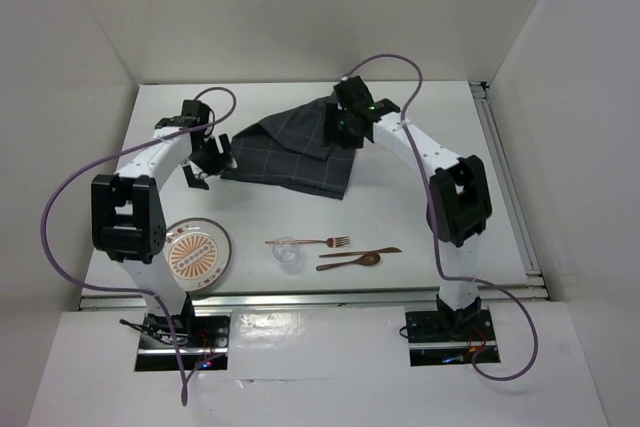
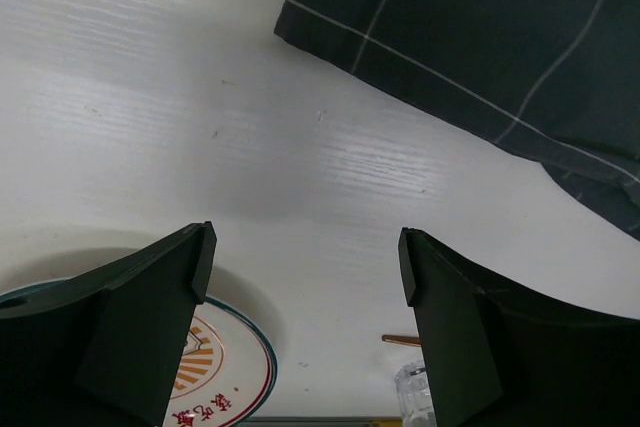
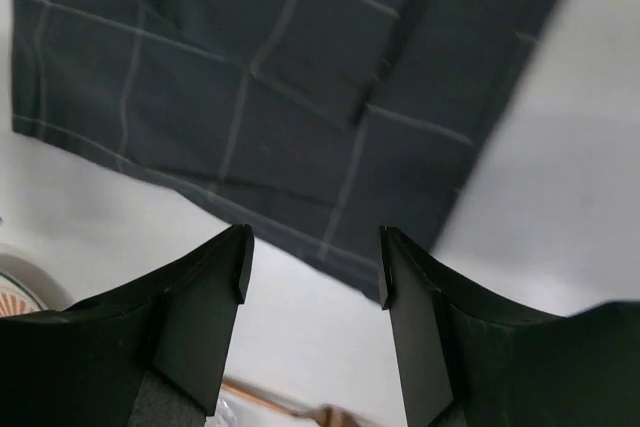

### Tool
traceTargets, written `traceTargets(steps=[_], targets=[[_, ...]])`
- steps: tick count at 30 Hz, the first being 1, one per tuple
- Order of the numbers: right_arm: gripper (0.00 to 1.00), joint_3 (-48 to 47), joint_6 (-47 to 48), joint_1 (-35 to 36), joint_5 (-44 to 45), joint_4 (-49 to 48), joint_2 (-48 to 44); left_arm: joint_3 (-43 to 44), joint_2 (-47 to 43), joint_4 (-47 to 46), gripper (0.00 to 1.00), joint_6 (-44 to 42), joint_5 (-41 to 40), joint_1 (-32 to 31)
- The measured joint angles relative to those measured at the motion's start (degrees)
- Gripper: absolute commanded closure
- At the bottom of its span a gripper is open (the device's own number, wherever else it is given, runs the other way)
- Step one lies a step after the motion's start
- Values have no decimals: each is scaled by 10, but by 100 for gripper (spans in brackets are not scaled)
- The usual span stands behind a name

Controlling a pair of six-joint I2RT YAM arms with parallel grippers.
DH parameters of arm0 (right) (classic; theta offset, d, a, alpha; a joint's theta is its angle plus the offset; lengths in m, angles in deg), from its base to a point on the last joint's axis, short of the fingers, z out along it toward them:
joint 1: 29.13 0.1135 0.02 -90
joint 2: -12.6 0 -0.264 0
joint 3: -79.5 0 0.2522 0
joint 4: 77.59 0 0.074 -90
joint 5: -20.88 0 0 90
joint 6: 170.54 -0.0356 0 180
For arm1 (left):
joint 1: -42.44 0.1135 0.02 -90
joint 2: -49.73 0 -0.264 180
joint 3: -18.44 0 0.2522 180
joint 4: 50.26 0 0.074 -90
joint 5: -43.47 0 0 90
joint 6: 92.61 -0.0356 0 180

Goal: Set the dinner table for one person

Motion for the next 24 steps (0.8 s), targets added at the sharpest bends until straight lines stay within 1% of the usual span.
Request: traceTargets(steps=[3, 6, 9, 12, 14, 15, 19, 20, 22, 23, 24], targets=[[34, -77, -6, 10, -9, -4, 71, 13, 38, 5, 9, 9, 16, 14], [34, -151, -26, 11, -9, 6, 143, 50, 80, 4, 10, 14, 24, 23], [34, -203, -43, 15, 0, 17, 198, 88, 121, 0, 10, 25, 23, 30], [34, -234, -45, 20, 13, 32, 231, 109, 148, 0, 10, 27, 26, 35], [33, -240, -28, 27, 18, 33, 240, 122, 165, 0, 11, 27, 28, 36], [33, -240, -11, 31, 20, 33, 241, 127, 173, -1, 11, 27, 29, 37], [33, -240, 64, 54, 41, 24, 241, 139, 202, 3, 16, 27, 29, 37], [33, -240, 81, 59, 46, 24, 242, 143, 204, 4, 23, 26, 31, 37], [33, -240, 110, 67, 59, 22, 246, 150, 210, 3, 30, 27, 35, 37], [33, -240, 123, 70, 64, 21, 250, 151, 211, 3, 40, 28, 38, 38], [34, -240, 136, 73, 71, 21, 256, 152, 212, 2, 61, 29, 42, 38]])
